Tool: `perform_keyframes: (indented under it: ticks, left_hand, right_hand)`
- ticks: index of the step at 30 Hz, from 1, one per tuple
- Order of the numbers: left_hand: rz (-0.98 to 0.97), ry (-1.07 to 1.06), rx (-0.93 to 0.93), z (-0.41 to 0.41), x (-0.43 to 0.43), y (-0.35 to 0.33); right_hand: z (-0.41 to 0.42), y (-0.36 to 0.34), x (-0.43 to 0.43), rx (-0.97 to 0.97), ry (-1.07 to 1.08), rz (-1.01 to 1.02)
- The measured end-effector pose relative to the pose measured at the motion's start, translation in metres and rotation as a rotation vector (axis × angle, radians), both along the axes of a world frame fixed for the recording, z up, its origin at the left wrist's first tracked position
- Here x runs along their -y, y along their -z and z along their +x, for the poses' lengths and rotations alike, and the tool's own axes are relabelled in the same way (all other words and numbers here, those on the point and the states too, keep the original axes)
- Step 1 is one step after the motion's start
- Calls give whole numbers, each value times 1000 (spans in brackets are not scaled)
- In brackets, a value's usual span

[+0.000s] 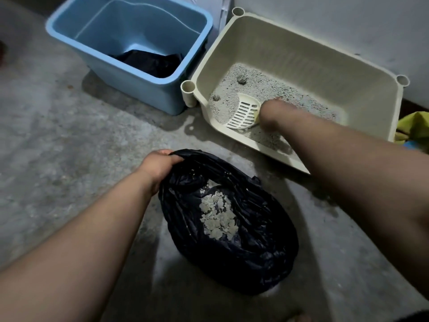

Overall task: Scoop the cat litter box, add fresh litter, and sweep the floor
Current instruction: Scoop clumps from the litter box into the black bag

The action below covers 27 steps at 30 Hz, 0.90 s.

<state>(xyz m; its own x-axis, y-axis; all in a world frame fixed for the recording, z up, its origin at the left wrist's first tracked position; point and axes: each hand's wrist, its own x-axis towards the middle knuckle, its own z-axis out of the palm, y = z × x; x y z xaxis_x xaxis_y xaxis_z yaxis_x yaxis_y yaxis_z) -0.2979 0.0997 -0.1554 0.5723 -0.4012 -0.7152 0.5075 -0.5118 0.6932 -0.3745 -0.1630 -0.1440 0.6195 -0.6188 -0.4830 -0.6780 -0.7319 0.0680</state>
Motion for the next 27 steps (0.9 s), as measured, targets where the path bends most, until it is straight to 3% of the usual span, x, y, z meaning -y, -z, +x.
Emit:
perform_keyframes:
  ticks: [14, 22, 27]
  left_hand:
    - [94, 120, 61, -2, 2, 11]
    - [123, 138, 58, 0, -2, 14]
    - [46, 162, -44, -1, -7, 3]
  right_hand:
    - [-24, 34, 14, 274, -34, 49]
    - [-32, 30, 10, 279, -16, 91]
    - [-48, 20, 10, 294, 43, 68]
